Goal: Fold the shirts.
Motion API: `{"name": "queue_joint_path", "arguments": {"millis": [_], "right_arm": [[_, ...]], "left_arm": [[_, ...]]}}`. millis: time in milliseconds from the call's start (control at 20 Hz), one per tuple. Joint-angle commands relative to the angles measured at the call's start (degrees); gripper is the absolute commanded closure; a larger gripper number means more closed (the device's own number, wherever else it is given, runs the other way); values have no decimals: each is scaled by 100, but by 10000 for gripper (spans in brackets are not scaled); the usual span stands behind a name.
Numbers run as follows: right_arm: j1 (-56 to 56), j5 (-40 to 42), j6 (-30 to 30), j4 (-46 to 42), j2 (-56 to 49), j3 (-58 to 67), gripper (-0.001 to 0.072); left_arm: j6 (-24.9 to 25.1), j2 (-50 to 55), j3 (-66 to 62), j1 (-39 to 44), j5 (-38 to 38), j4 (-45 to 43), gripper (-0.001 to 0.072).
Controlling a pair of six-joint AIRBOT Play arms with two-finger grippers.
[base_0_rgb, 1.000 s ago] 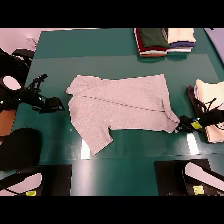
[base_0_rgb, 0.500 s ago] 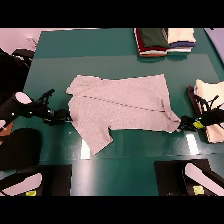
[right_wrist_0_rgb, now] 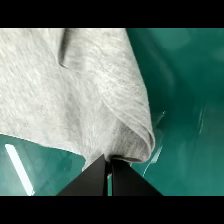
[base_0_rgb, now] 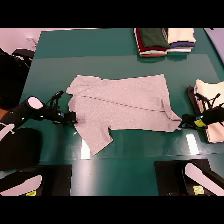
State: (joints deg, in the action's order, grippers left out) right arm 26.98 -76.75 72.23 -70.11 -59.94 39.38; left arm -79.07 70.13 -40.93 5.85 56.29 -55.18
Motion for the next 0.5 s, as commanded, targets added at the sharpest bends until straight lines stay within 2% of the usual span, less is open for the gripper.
{"name": "queue_joint_path", "arguments": {"millis": [0,100,250,450], "right_arm": [[-7,-382,-4,111,7,649,699],[-4,-627,-7,509,44,1314,700],[-116,-503,-7,1067,444,2435,700],[-426,-177,125,1038,1123,4172,700]], "left_arm": [[2,-376,-538,33,138,55,688],[-63,-922,-1287,-81,188,-15,688],[-155,-1794,-2841,-446,295,-37,688],[-157,-2538,-5128,-800,339,-208,688]]}}
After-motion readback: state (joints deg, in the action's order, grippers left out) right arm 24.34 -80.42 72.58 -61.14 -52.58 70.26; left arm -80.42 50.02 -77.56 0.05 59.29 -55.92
